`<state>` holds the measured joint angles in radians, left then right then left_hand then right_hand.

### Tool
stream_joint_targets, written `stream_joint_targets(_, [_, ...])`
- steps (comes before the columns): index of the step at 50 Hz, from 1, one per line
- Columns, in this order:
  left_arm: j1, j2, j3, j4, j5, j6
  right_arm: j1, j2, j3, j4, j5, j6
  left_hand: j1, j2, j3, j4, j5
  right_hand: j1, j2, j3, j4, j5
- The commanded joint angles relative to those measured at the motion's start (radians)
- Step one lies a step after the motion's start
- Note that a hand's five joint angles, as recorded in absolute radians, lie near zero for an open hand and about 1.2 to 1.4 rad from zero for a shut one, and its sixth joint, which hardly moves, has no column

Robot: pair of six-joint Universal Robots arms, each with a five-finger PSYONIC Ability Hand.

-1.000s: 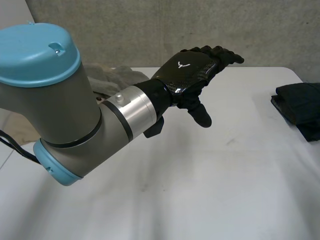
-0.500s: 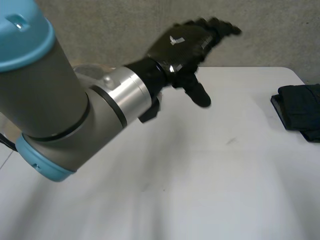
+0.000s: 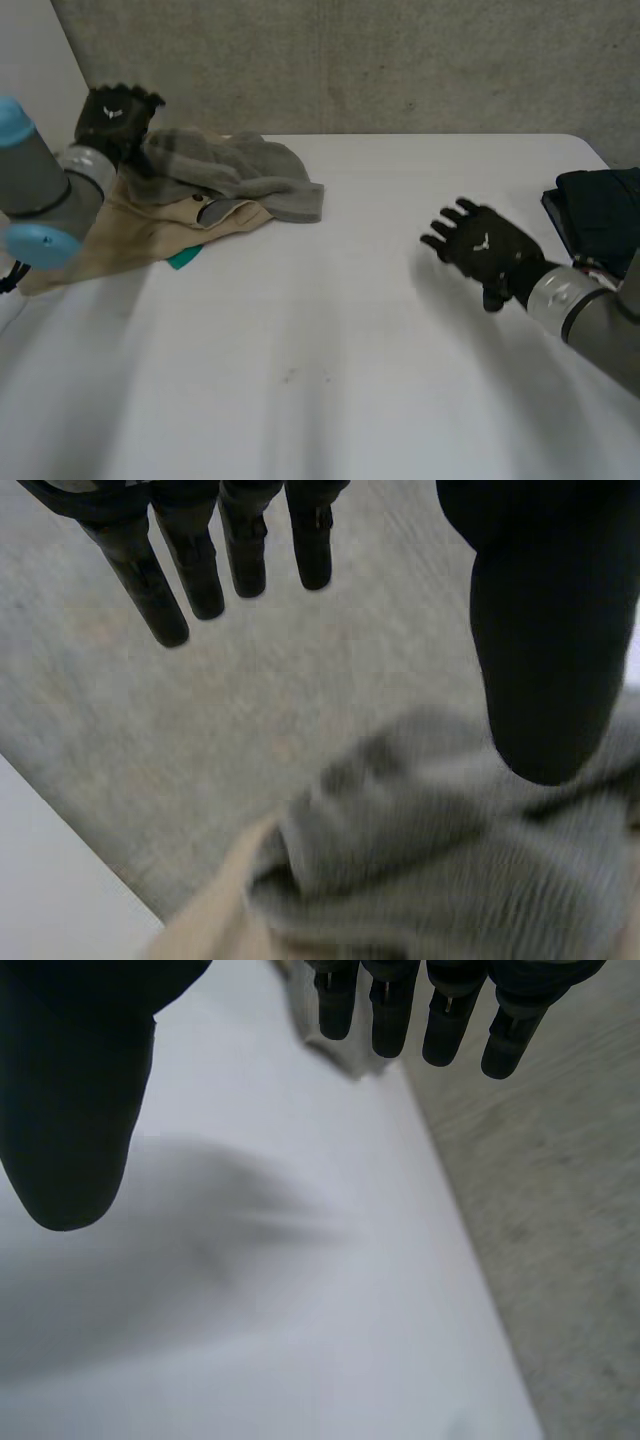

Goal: Fold the laundry.

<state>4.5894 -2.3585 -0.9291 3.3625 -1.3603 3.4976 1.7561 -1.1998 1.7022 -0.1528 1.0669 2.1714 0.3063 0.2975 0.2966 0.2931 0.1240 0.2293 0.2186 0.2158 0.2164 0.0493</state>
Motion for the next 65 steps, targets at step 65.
stream_joint_targets(65, [-0.015, -0.269, 0.193, 0.196, 0.017, -0.009, -0.124, -0.083, 0.025, -0.122, 0.110, 0.553, 1.090, 1.099, 1.100, 1.103, 1.098, -0.055, -0.044, -0.041, -0.042, -0.049])
